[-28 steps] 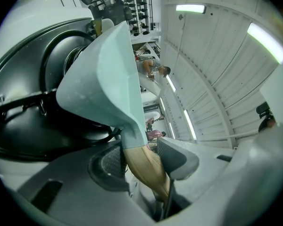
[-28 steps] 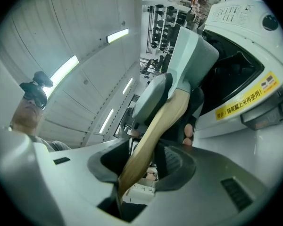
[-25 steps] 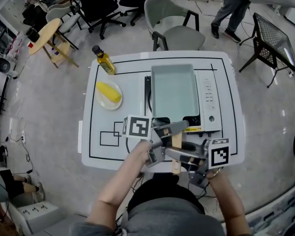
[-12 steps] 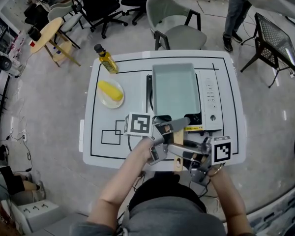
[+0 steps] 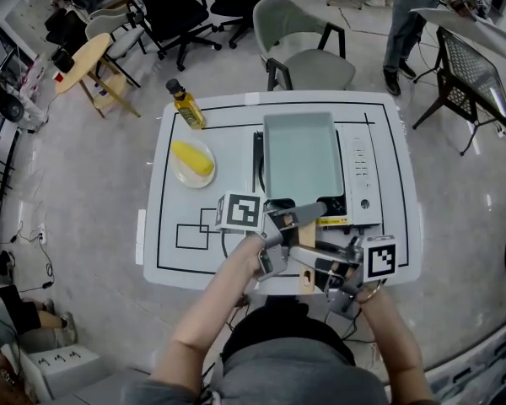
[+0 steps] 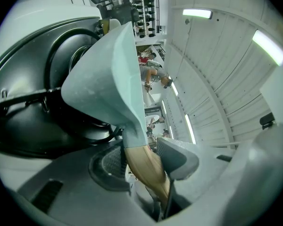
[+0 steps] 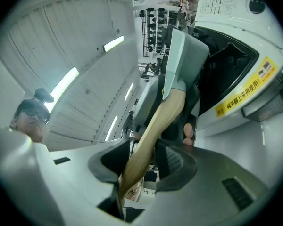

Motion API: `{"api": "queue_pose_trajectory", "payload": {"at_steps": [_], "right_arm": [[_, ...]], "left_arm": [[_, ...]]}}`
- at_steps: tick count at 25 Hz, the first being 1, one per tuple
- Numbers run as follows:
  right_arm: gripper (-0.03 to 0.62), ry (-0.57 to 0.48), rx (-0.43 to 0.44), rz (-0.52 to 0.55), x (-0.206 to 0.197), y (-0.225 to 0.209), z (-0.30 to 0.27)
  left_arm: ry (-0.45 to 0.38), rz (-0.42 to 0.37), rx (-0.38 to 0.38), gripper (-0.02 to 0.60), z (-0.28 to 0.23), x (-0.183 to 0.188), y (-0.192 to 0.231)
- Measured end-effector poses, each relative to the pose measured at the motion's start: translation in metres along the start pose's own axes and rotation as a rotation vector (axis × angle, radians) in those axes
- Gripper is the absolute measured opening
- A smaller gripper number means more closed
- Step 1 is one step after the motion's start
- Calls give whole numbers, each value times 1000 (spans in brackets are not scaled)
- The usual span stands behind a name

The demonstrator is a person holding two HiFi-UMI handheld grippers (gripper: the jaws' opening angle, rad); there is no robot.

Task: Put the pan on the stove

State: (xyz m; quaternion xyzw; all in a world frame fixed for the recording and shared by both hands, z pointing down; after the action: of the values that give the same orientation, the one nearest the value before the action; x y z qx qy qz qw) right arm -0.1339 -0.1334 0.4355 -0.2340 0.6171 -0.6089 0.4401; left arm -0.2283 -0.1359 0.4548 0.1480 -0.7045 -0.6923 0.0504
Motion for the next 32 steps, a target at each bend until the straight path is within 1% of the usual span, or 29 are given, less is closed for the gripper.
{"api": "queue_pose_trajectory", "payload": {"at_steps": [6,8,10,14,19,23,26,29,32], "right_arm": [[172,-16,-22,12,2,-1,11],[172,-27,-43,30,3,0,18],[175,-49,-93,69,8,3,29],[175,-117,-236,212,27,11,57],[169,-196,-342,403,57,32,76],[160,-210,-441,594,69,48,75],[147,-230,-489,706,73,59,70],[122,-272,-532,804,77,69,68],[87,-314,-560,868,83,75,67]], "left_arm": [[3,-3,3,176,-1,0,1],[3,0,5,176,0,0,1],[2,2,6,176,0,0,1],[0,1,6,176,0,1,0],[-4,7,14,176,1,1,0],[-6,5,19,176,0,1,1],[-6,3,19,176,1,1,1],[-4,3,15,176,1,1,2],[-2,1,11,176,1,1,2]]}}
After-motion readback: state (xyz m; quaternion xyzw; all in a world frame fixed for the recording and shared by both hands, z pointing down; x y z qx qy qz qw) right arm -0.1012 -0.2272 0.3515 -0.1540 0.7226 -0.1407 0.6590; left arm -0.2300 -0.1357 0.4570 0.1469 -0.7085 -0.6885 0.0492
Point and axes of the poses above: the fingertips, and each gripper's own axes: z backward along the fingers, y to its left, x out of its top, the point moved 6 cm from there along z, backward along the fingers, and after that the axes turned 6 degrees about -y, right-handed, at the moved point
